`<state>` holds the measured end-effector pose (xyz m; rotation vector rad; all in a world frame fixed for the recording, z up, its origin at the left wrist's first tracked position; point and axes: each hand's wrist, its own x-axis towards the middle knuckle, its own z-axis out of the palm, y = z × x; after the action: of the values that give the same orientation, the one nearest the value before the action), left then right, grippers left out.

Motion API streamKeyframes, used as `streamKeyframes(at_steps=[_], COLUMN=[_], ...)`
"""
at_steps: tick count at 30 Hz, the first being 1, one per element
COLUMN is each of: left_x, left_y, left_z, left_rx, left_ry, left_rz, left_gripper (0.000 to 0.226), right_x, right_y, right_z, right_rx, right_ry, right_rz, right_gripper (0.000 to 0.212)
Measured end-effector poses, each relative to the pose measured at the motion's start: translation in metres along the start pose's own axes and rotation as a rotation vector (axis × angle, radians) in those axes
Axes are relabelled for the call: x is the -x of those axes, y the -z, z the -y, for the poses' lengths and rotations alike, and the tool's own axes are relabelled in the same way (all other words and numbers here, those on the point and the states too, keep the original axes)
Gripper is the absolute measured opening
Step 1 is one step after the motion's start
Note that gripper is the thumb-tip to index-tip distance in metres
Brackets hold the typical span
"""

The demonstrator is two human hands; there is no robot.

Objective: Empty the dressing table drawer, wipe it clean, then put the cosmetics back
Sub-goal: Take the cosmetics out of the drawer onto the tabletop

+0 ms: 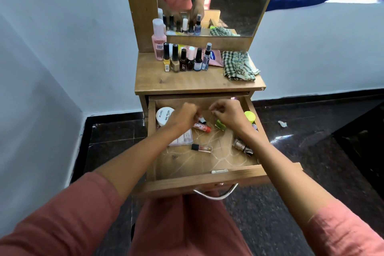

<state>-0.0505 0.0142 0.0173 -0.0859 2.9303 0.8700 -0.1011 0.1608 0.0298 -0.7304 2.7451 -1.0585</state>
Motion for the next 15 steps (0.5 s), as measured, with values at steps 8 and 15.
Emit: streamKeyframes(at_steps=[8,15], left_x=[0.023,0.027], left_y=[-0.045,-0.057], left_z=[0.017,0.018], left_rx=[-0.063,-0.335], left_ry=[-0.032,-0.197], left_rz=[0.144,0.165], left_gripper=[0.026,0.034], right_x=[0.034,0.040], right_y=[-0.024,-0.030], right_z=[-0.032,-0.039], right_rx=[0.234,0.367], right_ry=[-0.071,-0.111], right_rz=[0.341,0.427], right_gripper=[0.020,0.026])
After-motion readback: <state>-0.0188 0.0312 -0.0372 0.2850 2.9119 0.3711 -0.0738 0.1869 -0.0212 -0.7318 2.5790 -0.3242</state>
